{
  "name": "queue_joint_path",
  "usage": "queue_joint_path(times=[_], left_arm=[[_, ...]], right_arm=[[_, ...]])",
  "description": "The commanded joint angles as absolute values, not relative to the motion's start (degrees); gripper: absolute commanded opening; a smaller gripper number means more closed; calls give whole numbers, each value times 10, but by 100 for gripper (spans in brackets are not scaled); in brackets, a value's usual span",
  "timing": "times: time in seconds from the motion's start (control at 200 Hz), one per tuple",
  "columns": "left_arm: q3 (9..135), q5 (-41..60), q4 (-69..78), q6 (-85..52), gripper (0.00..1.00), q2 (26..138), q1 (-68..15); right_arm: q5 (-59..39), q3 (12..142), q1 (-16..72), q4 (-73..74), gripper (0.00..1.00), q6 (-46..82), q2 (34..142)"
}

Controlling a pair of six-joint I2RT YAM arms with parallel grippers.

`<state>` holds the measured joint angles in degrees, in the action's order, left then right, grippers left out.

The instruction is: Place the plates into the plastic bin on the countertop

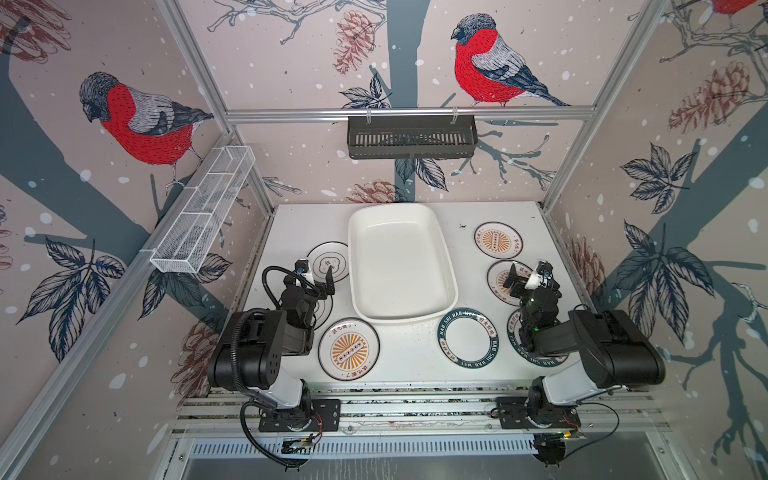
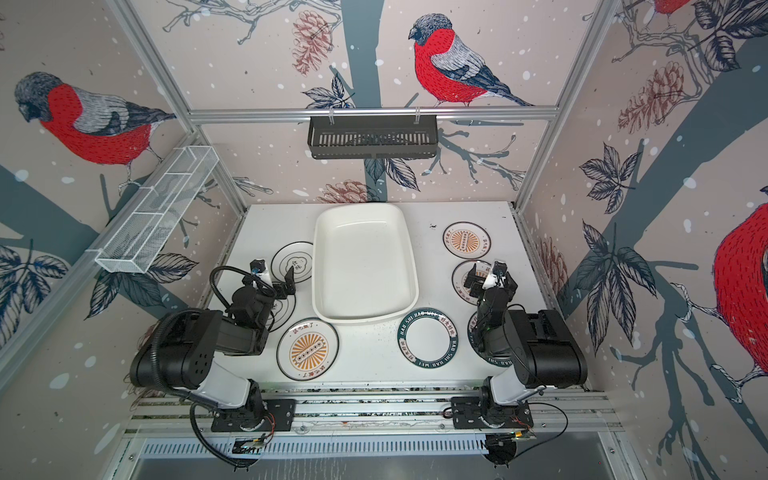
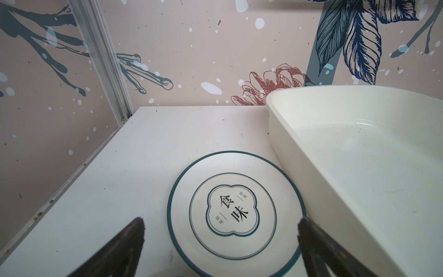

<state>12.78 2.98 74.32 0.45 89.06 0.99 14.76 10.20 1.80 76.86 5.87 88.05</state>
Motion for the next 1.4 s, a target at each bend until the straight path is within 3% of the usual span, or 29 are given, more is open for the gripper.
queue_joint_path(times=[0.0,0.986,1.241,1.391], left_arm=[[129,33,754,6,99,890,10],[118,44,754,11,99,861,10],[167,84,587,12,99,781,11],[206,102,468,6,99,727,10]], right_arm=[[153,105,19,781,100,57,881],[151,105,17,780,99,58,881],[190,99,19,783,99,71,870],[210,136,19,657,99,75,799]])
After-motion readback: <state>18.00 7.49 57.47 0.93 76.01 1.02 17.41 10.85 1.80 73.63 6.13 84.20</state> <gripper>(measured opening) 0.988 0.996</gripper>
